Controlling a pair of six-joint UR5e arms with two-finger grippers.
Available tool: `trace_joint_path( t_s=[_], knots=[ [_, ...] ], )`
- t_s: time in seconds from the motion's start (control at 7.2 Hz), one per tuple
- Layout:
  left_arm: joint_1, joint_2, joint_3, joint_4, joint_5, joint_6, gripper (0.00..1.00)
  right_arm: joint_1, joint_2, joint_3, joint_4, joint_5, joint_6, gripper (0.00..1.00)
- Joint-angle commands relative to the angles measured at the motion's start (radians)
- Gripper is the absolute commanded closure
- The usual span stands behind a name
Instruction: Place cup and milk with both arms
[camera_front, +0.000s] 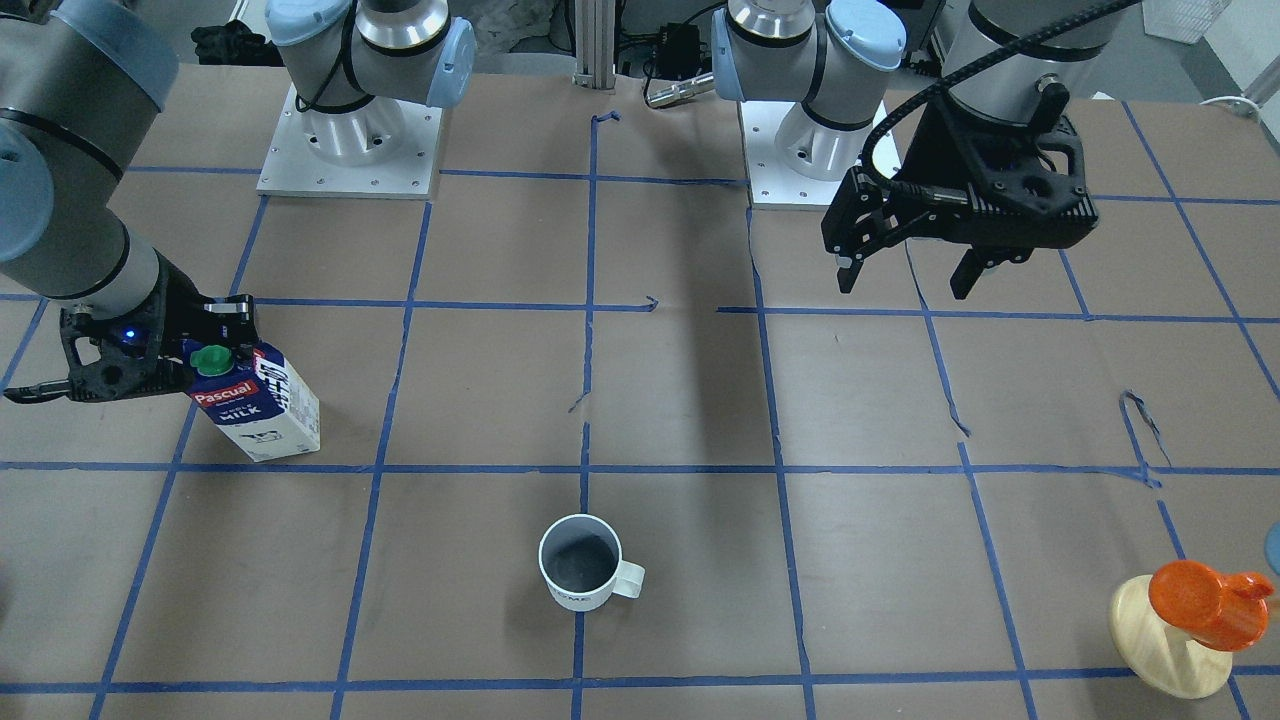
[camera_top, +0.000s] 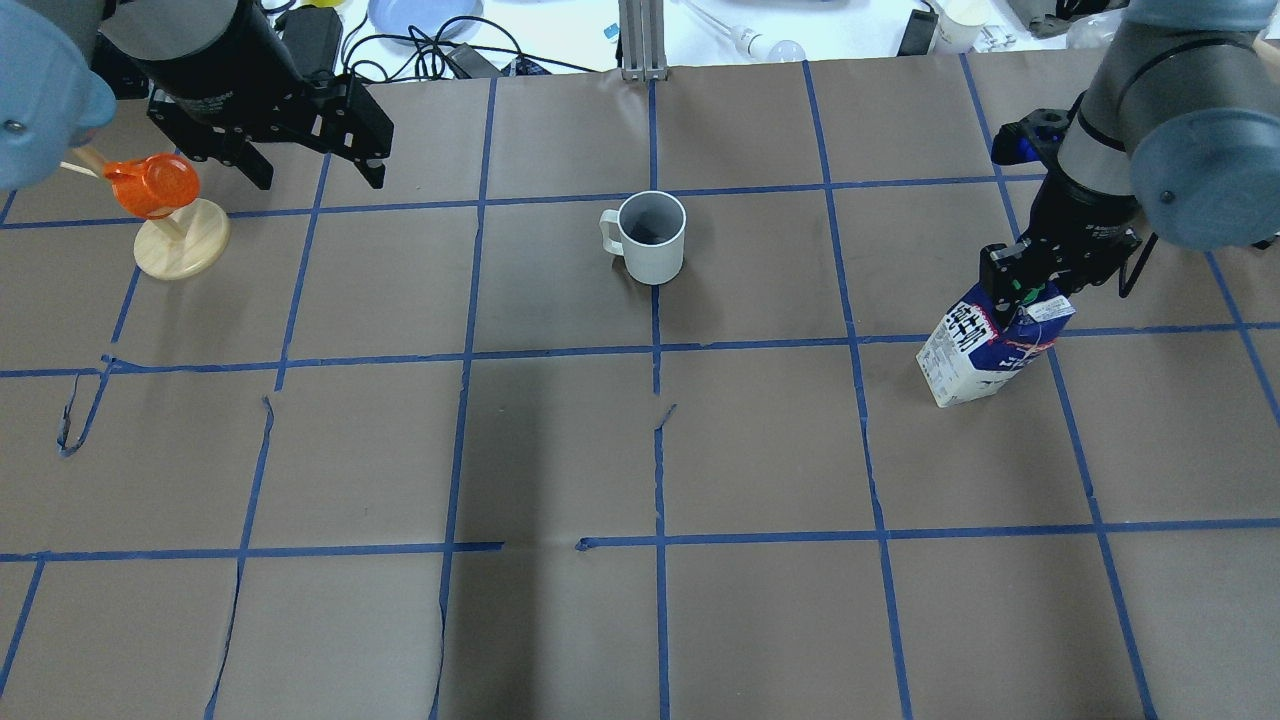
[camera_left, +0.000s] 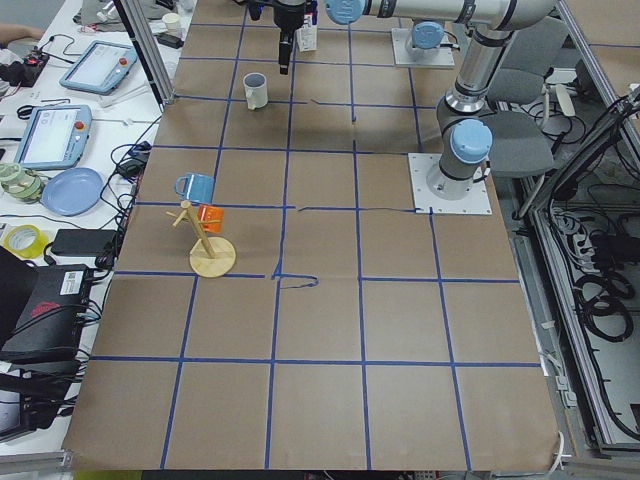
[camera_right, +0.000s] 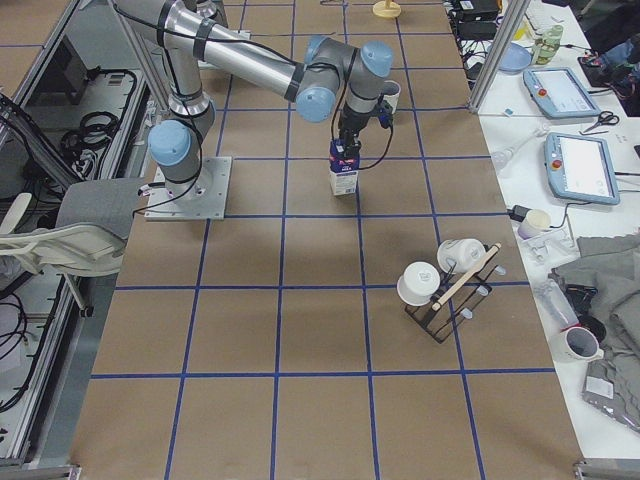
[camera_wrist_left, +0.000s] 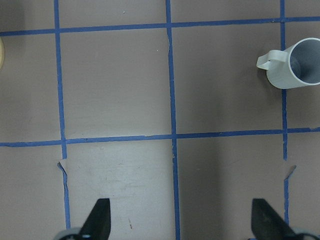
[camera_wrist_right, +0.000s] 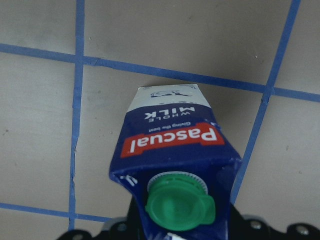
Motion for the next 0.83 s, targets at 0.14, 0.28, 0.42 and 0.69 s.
trace_joint_path(
  t_s=[0.14, 0.28, 0.42, 0.69],
  knots=[
    [-0.001, -0.008, -0.001, 0.020, -0.006, -0.011, 0.00, 0.000, 0.000, -0.028, 0.002, 0.010, 0.029, 0.62],
    [-0.001, -0.006, -0.001, 0.022, -0.003, -0.001, 0.00, 0.005, 0.012, -0.091, 0.009, 0.015, 0.088, 0.62],
    [-0.001, -0.005, -0.001, 0.022, 0.000, 0.003, 0.00, 0.024, 0.054, -0.157, 0.014, 0.039, 0.122, 0.62],
    [-0.001, -0.005, -0.001, 0.023, -0.003, -0.008, 0.00, 0.125, 0.156, -0.292, 0.017, 0.050, 0.258, 0.62]
  ],
)
